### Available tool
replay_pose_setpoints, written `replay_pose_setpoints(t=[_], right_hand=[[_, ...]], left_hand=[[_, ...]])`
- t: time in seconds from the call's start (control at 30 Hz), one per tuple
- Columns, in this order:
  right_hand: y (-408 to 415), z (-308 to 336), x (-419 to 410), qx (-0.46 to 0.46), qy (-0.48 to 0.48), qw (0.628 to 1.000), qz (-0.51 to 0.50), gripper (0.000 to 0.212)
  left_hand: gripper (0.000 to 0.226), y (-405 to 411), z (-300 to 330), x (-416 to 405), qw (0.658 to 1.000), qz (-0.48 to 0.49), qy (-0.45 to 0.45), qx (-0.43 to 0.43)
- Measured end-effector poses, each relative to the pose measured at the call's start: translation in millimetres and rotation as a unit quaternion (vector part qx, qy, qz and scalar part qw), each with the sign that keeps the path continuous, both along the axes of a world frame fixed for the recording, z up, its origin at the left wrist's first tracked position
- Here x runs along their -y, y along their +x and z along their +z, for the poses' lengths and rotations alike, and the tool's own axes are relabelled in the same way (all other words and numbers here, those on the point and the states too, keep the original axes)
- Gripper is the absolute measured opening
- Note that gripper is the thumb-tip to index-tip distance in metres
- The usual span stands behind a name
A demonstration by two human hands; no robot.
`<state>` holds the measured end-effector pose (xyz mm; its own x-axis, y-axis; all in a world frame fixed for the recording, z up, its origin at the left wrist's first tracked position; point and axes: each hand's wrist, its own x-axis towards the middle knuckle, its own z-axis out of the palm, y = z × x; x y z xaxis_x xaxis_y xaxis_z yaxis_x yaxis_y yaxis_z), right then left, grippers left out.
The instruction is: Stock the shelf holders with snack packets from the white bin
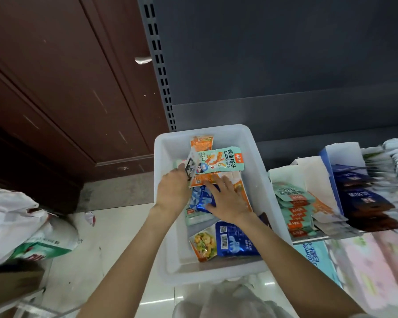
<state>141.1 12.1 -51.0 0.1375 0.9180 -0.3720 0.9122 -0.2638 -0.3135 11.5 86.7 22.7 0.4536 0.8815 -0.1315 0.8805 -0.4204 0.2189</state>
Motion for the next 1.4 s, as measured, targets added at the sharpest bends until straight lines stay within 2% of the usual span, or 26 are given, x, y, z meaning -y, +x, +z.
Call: replay_pose_setpoints(t=[0.07,0.1,0.13,0.2,0.23,0.3,0.37,0.43,0.5,0.57,0.67,0.73,0.77,0.83,0.93,1.03,1.1,1.17,1.3,1.4], right_hand=[[3.1,15.8,2.2,-0.138,0.069,0.985,-0.077,0.06],[4.9,25.9,5.5,-0.214,0.108,0.963,-0.126,0.05],[6.1,37.4,10.2,-0.285,0.139,0.933,-0.173,0.039],[10.8,59.4,20.3,-0.396,0.186,0.866,-0.244,0.024],[13.6,68.1,24.7,-0.439,0.2,0.834,-0.268,0.021],[20.0,82.3,30.6,-0.507,0.214,0.78,-0.297,0.023],[27.0,92.4,36.3,-0.513,0.237,0.772,-0.291,0.034],[35.1,100.0,42.7,-0.468,0.254,0.804,-0.264,0.045],[43.6,106.6,50.5,-0.41,0.243,0.849,-0.228,0.05],[54.5,108.4,60.6,-0.358,0.22,0.884,-0.203,0.04],[69.4,111.8,84.3,-0.333,0.227,0.893,-0.202,0.02],[77.2,113.1,104.4,-0.353,0.239,0.879,-0.214,0.015],[82.6,113.4,117.1,-0.372,0.249,0.866,-0.225,0.013],[94.7,114.8,143.0,-0.406,0.27,0.839,-0.242,0.013],[117.6,121.6,179.6,-0.395,0.371,0.788,-0.293,0.02],[158.6,123.8,212.4,-0.33,0.493,0.7,-0.397,0.033],[197.0,123.1,234.7,-0.298,0.538,0.644,-0.456,0.03],[235.1,124.5,252.5,-0.276,0.558,0.617,-0.481,0.02],[302.1,128.7,270.5,-0.249,0.563,0.627,-0.478,0.018],[343.0,127.1,270.2,-0.232,0.539,0.664,-0.463,0.011]], left_hand=[[0.037,-11.9,18.0,7.5,0.992,0.018,-0.015,0.124],[0.037,-17.6,23.7,10.0,0.979,0.026,-0.052,0.194],[0.036,-22.6,25.8,11.3,0.953,0.044,-0.117,0.275],[0.034,-26.6,25.2,14.6,0.863,0.084,-0.271,0.417],[0.035,-26.8,24.2,15.4,0.831,0.095,-0.311,0.451],[0.035,-22.7,24.7,18.1,0.814,0.093,-0.334,0.466],[0.033,-16.3,24.8,22.3,0.816,0.078,-0.34,0.461],[0.028,-9.6,22.5,25.5,0.832,0.048,-0.338,0.438],[0.024,-3.3,21.2,28.7,0.864,-0.014,-0.323,0.387],[0.026,3.6,20.4,32.5,0.884,-0.082,-0.301,0.349],[0.03,19.6,21.5,41.5,0.916,-0.153,-0.189,0.318],[0.024,32.4,23.2,48.7,0.926,-0.191,-0.062,0.318],[0.022,42.0,23.1,52.5,0.918,-0.221,-0.004,0.329],[0.023,63.7,21.3,62.3,0.88,-0.275,0.081,0.38],[0.026,104.2,23.8,86.1,0.813,-0.322,0.163,0.456],[0.028,149.0,38.9,111.1,0.799,-0.282,0.164,0.505],[0.028,182.2,48.6,125.0,0.819,-0.269,0.113,0.494],[0.031,220.5,50.6,135.8,0.854,-0.277,0.065,0.435],[0.049,300.6,45.1,153.8,0.925,-0.254,0.002,0.283],[0.057,343.6,37.1,157.3,0.959,-0.229,-0.004,0.166]])
